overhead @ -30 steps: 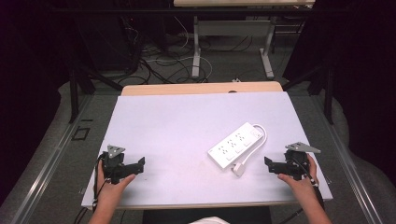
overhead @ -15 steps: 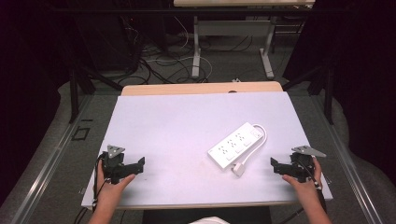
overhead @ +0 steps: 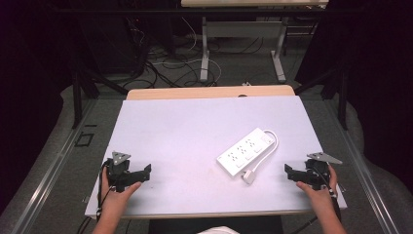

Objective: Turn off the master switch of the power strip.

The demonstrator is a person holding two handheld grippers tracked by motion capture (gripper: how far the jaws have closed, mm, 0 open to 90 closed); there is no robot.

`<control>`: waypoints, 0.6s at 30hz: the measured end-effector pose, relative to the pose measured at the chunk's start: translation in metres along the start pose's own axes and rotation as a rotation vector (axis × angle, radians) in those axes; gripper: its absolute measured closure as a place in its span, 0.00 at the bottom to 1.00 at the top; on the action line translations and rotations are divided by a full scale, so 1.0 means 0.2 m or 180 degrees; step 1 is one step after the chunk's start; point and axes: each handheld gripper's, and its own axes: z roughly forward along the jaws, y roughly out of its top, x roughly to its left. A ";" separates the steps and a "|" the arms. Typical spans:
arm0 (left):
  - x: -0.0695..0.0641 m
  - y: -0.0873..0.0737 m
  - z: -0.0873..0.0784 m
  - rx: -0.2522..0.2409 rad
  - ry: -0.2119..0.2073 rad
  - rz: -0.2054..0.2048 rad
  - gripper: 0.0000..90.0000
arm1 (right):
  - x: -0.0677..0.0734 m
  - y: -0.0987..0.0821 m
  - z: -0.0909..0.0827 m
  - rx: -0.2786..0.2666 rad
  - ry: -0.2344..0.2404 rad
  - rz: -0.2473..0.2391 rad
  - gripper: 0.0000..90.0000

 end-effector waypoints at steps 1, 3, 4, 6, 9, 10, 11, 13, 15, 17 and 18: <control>0.00 0.00 0.00 0.0003 0.0001 0.0003 0.01 | 0.00 0.00 0.00 -0.0003 -0.0015 0.0003 0.00; 0.00 0.00 0.00 0.0011 0.0002 0.0001 0.01 | 0.00 0.00 0.00 0.0004 0.0006 0.0004 0.00; 0.00 0.00 0.00 0.0014 0.0002 0.0003 0.01 | 0.00 0.00 0.00 0.0006 0.0002 0.0017 0.00; 0.00 0.00 0.00 0.0011 0.0005 0.0003 0.01 | 0.00 0.00 0.00 0.0010 -0.0015 0.0018 0.00; 0.00 0.00 0.00 0.0002 0.0008 -0.0002 0.01 | -0.01 0.00 0.00 0.0022 -0.0016 0.0027 0.00; 0.00 0.00 0.00 0.0004 0.0010 -0.0002 0.01 | 0.00 0.00 0.00 0.0030 -0.0012 0.0045 0.00; 0.00 0.00 0.00 0.0005 0.0010 -0.0007 0.01 | 0.00 -0.01 0.00 0.0019 -0.0034 0.0014 0.00; 0.00 0.00 0.00 0.0002 0.0005 0.0002 0.01 | 0.00 -0.01 0.01 0.0010 -0.0034 0.0011 0.00; 0.00 0.00 0.00 0.0001 0.0003 0.0002 0.01 | 0.00 -0.01 0.02 -0.0083 -0.0049 0.0050 0.00; 0.00 0.00 0.00 0.0006 0.0005 -0.0004 0.01 | 0.00 0.00 0.00 0.0029 -0.0031 0.0024 0.00; 0.00 0.00 0.00 0.0007 0.0007 -0.0003 0.01 | 0.00 -0.01 0.01 0.0009 -0.0034 0.0029 0.00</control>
